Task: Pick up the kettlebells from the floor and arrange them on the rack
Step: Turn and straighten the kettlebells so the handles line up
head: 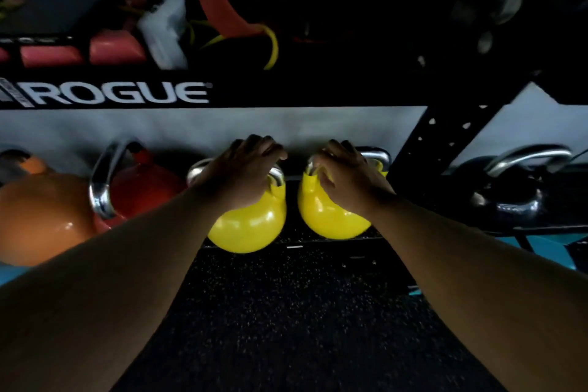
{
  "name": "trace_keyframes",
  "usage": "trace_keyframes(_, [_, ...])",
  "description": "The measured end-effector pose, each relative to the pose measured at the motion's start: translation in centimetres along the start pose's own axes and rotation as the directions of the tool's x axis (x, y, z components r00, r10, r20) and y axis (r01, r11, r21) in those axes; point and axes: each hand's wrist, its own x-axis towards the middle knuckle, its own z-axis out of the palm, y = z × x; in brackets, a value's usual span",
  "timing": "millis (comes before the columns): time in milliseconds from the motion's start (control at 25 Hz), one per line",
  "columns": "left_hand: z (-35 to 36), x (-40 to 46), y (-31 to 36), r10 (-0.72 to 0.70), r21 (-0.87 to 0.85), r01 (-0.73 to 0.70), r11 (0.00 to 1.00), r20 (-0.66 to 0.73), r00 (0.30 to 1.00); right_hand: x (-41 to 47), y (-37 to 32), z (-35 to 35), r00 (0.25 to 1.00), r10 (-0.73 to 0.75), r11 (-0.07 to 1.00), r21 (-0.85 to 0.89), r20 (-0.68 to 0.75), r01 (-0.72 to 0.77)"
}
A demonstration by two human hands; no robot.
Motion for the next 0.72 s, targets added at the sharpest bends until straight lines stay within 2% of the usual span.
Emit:
trace_keyframes(80, [-0.6, 2.4, 4.0, 0.038, -0.013, -0.038, 0.999, 0.022, 0.999, -3.3, 3.2, -2.2, 1.0, 0.022, 0.998, -0.058, 0.022, -0.021])
trace_keyframes(280, [0.2, 8.5, 15.7, 0.132, 0.011, -0.136, 0.991, 0.178, 0.975, -13.2, 12.6, -8.1, 0.99, 0.105, 0.974, -0.21, 0.099, -0.083])
trace_keyframes(400, [0.5, 12.9, 23.5, 0.213, 0.001, -0.221, 0.975, 0.26, 0.942, -19.8, 19.6, -11.6, 0.977, 0.206, 0.949, -0.257, 0.062, -0.184])
trace_keyframes(480, [0.9, 15.7, 28.2, 0.195, -0.014, -0.198, 0.98, 0.254, 0.947, -23.8, 23.9, -13.4, 0.958, 0.273, 0.914, -0.336, 0.092, -0.228])
trace_keyframes(600, [1.6, 19.2, 33.3, 0.12, -0.072, -0.104, 0.992, 0.268, 0.956, -27.5, 28.8, -15.2, 0.941, 0.332, 0.891, -0.35, 0.068, -0.29])
trace_keyframes(720, [3.0, 22.6, 36.0, 0.137, -0.028, -0.135, 0.991, 0.277, 0.951, -28.0, 32.5, -15.7, 0.935, 0.352, 0.892, -0.319, 0.046, -0.32])
